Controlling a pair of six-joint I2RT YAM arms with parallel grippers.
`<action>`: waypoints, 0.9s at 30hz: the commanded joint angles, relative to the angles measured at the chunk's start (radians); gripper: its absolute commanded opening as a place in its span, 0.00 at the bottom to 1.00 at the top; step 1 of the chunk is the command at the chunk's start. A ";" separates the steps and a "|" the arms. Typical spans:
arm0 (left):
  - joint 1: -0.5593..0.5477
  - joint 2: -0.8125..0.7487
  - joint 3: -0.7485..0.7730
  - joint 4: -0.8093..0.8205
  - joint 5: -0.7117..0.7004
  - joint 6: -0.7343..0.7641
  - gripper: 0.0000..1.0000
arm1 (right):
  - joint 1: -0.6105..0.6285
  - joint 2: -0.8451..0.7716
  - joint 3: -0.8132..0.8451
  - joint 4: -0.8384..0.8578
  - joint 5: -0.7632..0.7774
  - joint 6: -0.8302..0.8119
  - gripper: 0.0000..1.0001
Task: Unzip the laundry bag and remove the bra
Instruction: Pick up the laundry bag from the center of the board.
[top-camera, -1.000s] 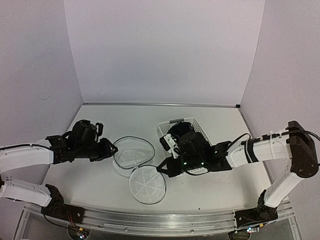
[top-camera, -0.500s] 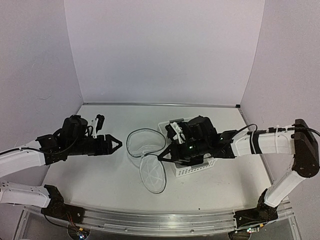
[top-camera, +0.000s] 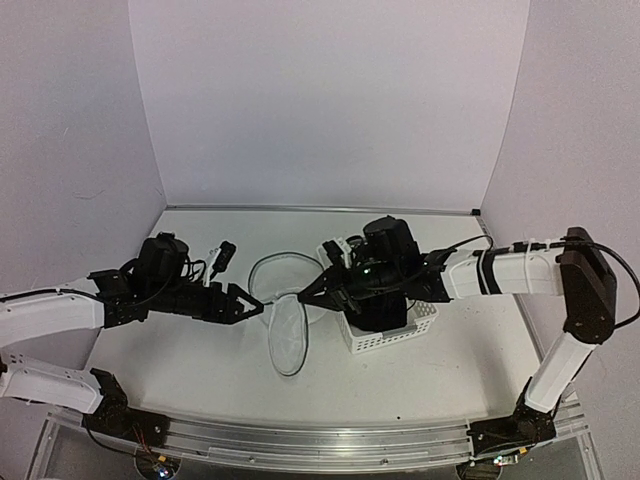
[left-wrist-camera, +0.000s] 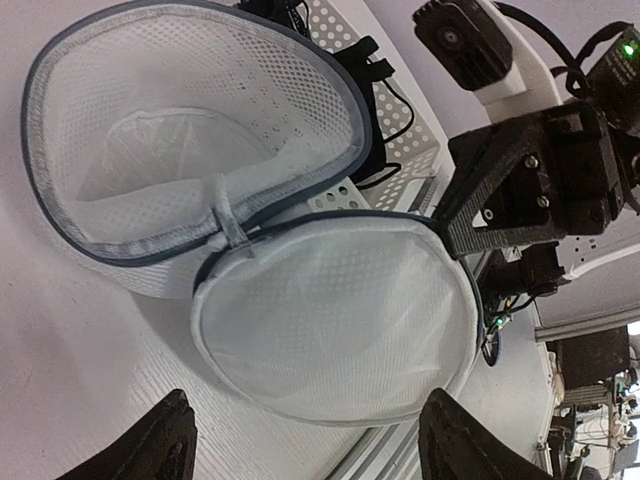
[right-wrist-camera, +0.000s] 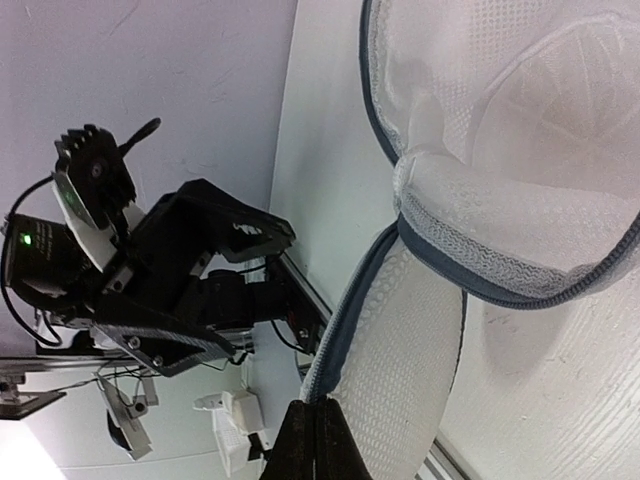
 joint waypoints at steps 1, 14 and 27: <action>-0.008 -0.003 -0.038 0.099 0.083 -0.005 0.77 | -0.014 0.022 0.039 0.220 -0.032 0.214 0.00; -0.008 -0.074 -0.234 0.347 -0.028 -0.332 0.80 | -0.025 0.071 0.088 0.477 -0.045 0.376 0.00; -0.005 -0.074 -0.391 0.722 -0.060 -0.670 0.85 | -0.025 0.088 0.047 0.637 -0.070 0.426 0.00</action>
